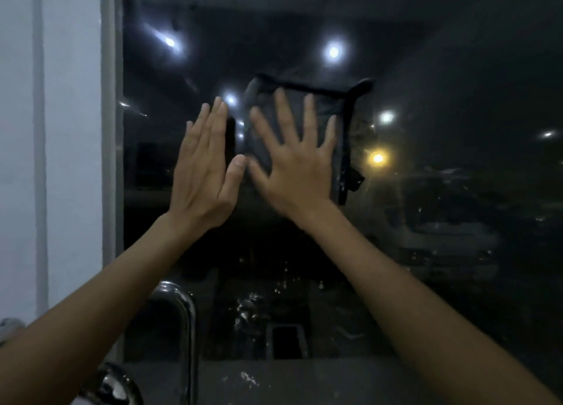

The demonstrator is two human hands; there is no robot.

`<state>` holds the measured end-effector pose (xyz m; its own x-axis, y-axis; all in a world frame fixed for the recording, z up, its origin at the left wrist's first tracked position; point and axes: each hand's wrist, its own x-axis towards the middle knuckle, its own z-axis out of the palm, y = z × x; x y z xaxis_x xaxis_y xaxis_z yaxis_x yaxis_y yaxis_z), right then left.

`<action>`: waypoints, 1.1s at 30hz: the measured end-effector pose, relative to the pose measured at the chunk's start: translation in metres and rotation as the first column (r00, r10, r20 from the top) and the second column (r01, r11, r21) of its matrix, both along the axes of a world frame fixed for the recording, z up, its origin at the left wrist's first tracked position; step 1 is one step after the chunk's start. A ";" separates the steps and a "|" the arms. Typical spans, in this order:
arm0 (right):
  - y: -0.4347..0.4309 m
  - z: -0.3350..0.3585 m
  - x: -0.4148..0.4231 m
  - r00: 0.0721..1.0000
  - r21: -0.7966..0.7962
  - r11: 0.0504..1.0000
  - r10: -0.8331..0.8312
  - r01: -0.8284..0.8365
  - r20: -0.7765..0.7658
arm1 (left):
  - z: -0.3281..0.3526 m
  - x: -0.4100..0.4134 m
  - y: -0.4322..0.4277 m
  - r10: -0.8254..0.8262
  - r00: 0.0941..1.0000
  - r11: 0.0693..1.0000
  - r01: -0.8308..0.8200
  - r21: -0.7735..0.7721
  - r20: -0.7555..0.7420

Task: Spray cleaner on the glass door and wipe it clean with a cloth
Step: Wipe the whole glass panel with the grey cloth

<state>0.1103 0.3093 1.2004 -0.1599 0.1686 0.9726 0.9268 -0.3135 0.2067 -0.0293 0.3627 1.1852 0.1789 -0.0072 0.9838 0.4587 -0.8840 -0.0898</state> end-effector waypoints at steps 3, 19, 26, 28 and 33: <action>-0.021 -0.030 0.041 0.980 -0.079 0.997 0.027 -0.011 0.196 | 0.002 0.023 -0.011 -0.011 1.000 1.000 0.011 -0.001 0.012; -0.068 -0.042 0.132 0.972 -0.074 0.997 0.009 0.009 0.236 | 0.000 0.105 -0.040 0.117 0.989 0.993 -0.117 -0.012 0.085; -0.082 0.040 0.162 0.985 0.105 0.994 -0.014 0.033 -0.175 | -0.012 0.122 -0.050 0.121 0.992 0.992 -0.121 0.018 0.026; -0.068 0.042 0.139 0.982 0.102 0.994 -0.008 0.028 -0.186 | -0.013 0.124 -0.051 0.123 0.992 0.992 -0.123 0.022 0.027; -0.079 -0.033 0.155 0.989 -0.045 0.999 0.004 0.003 0.150 | -0.012 0.131 -0.053 0.140 0.990 0.990 -0.141 0.022 0.014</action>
